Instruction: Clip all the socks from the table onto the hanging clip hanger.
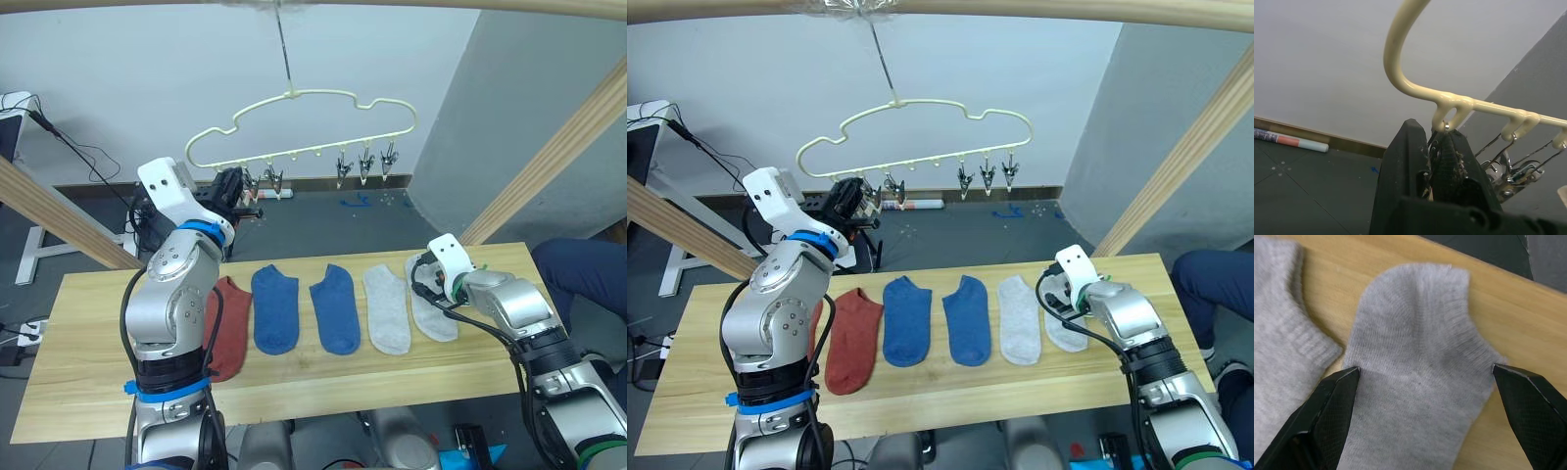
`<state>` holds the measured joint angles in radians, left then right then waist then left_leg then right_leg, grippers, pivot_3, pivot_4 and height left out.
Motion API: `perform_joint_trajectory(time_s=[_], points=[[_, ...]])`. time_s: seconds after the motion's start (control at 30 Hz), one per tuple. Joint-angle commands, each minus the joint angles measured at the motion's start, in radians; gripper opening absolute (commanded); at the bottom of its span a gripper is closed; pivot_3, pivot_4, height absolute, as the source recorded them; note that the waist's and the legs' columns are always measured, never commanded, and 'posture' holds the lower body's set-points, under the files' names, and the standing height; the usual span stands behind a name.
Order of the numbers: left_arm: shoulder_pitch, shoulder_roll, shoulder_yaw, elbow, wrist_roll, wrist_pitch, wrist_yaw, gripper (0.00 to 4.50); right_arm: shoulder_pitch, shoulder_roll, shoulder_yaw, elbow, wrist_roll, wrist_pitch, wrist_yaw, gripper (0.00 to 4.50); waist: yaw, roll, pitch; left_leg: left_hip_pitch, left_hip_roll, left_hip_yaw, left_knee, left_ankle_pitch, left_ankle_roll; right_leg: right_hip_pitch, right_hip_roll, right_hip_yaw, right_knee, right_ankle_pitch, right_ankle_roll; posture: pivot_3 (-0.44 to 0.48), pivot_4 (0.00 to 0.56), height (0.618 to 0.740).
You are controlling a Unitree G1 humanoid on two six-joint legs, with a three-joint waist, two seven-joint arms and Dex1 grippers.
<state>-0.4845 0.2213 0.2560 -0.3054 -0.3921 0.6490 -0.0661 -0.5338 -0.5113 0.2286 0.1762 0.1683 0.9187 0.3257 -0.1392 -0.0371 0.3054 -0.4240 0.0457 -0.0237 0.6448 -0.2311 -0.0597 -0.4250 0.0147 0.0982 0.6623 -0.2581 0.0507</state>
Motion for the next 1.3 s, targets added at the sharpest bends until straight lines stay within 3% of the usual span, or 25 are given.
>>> perform_joint_trajectory(time_s=[0.03, 0.2, 0.3, 0.67, 1.1, 1.3], points=[[-0.007, 0.011, -0.002, -0.048, -0.003, -0.004, 0.002, 0.15, 0.022, 0.002, 0.011, 0.029, -0.043, -0.019, 0.016, 4.50, 0.000, 0.000, 0.000, 0.000, 0.000, 0.000, 0.000, 0.000, 0.000, 0.000, 0.000, 0.000, 0.000, 0.000, 0.000, -0.198, 0.330, 0.740], [-0.005, 0.012, -0.005, -0.051, -0.002, -0.005, 0.006, 0.15, 0.034, 0.006, -0.001, 0.032, -0.069, -0.032, 0.033, 4.50, 0.000, 0.000, 0.000, 0.001, 0.000, 0.000, 0.000, 0.000, 0.000, 0.001, 0.000, 0.000, 0.001, 0.000, 0.000, -0.184, 0.325, 0.740], [-0.005, 0.014, -0.006, -0.051, -0.001, -0.006, 0.008, 0.15, 0.041, 0.001, -0.003, 0.040, -0.086, -0.031, 0.035, 3.93, 0.001, 0.000, 0.000, 0.002, 0.000, 0.000, 0.000, 0.000, 0.000, 0.001, 0.000, 0.000, 0.001, 0.000, 0.000, -0.181, 0.325, 0.740], [-0.003, 0.019, -0.002, -0.054, -0.018, 0.010, 0.003, 0.15, 0.046, 0.012, -0.019, 0.029, -0.103, -0.019, 0.045, 0.04, 0.003, 0.000, 0.000, 0.002, 0.000, -0.001, 0.000, 0.000, 0.000, 0.002, 0.000, 0.000, 0.000, 0.000, 0.000, -0.182, 0.322, 0.740], [-0.009, 0.035, 0.000, -0.053, -0.050, 0.035, -0.020, 0.15, 0.067, 0.015, -0.044, -0.079, -0.093, 0.047, 0.059, 0.01, 0.002, 0.000, 0.000, 0.002, 0.000, -0.001, 0.000, 0.000, 0.000, 0.001, 0.000, 0.000, 0.000, 0.000, 0.000, -0.192, 0.316, 0.740], [-0.020, 0.043, 0.037, -0.051, -0.118, 0.075, -0.032, 0.15, 0.059, -0.026, -0.085, -0.379, -0.010, 0.188, 0.129, 0.01, 0.001, 0.001, 0.001, 0.000, 0.000, -0.001, 0.000, 0.000, 0.000, 0.000, 0.000, 0.000, 0.001, 0.000, 0.000, -0.194, 0.314, 0.740]])
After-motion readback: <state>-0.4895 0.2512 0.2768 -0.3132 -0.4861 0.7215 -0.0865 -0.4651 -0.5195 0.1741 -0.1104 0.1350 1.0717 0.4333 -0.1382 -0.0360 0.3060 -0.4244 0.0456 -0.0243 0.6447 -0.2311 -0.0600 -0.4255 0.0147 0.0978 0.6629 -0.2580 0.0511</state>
